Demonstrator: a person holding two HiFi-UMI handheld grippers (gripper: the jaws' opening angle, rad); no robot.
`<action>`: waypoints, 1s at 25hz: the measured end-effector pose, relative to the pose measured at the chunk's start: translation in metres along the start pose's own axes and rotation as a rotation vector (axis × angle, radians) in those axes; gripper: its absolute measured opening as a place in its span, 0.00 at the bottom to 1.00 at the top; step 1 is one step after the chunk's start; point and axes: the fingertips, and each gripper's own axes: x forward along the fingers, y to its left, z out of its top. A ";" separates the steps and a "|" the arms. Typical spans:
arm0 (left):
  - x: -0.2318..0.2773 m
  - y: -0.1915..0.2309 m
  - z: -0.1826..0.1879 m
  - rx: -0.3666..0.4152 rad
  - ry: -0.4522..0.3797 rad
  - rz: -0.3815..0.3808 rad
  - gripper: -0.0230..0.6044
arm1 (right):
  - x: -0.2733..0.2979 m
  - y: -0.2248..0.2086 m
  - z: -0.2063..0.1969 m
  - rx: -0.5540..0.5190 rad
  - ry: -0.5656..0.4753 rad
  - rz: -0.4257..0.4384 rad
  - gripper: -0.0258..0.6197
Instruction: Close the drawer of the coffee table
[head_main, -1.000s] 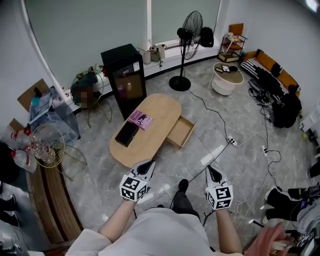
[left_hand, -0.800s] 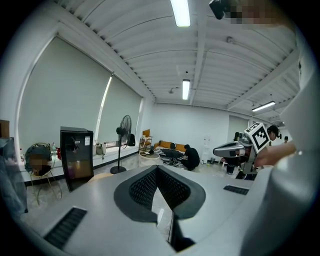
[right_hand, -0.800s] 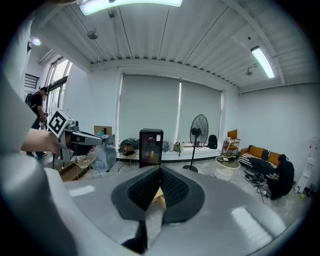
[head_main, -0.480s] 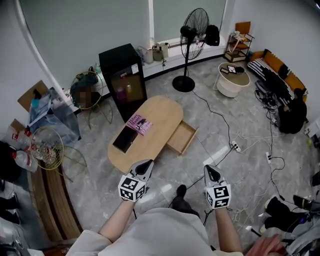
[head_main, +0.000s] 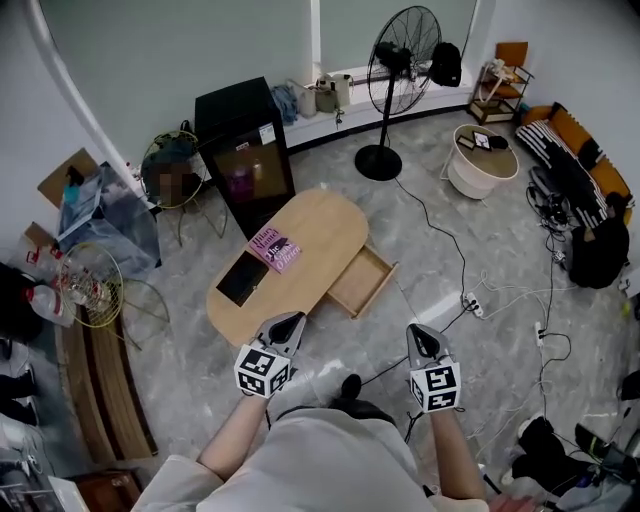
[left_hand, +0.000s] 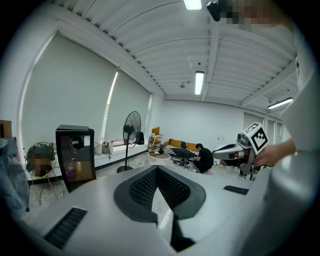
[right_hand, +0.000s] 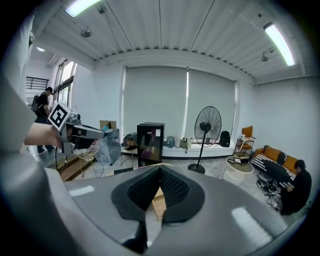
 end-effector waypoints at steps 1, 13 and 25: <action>0.010 0.000 0.002 -0.002 0.002 0.006 0.05 | 0.006 -0.009 -0.001 0.001 0.006 0.008 0.06; 0.074 -0.006 0.006 -0.016 0.048 0.061 0.05 | 0.056 -0.069 -0.032 0.045 0.078 0.085 0.06; 0.124 0.035 -0.006 -0.006 0.117 0.021 0.05 | 0.109 -0.072 -0.064 0.102 0.188 0.093 0.06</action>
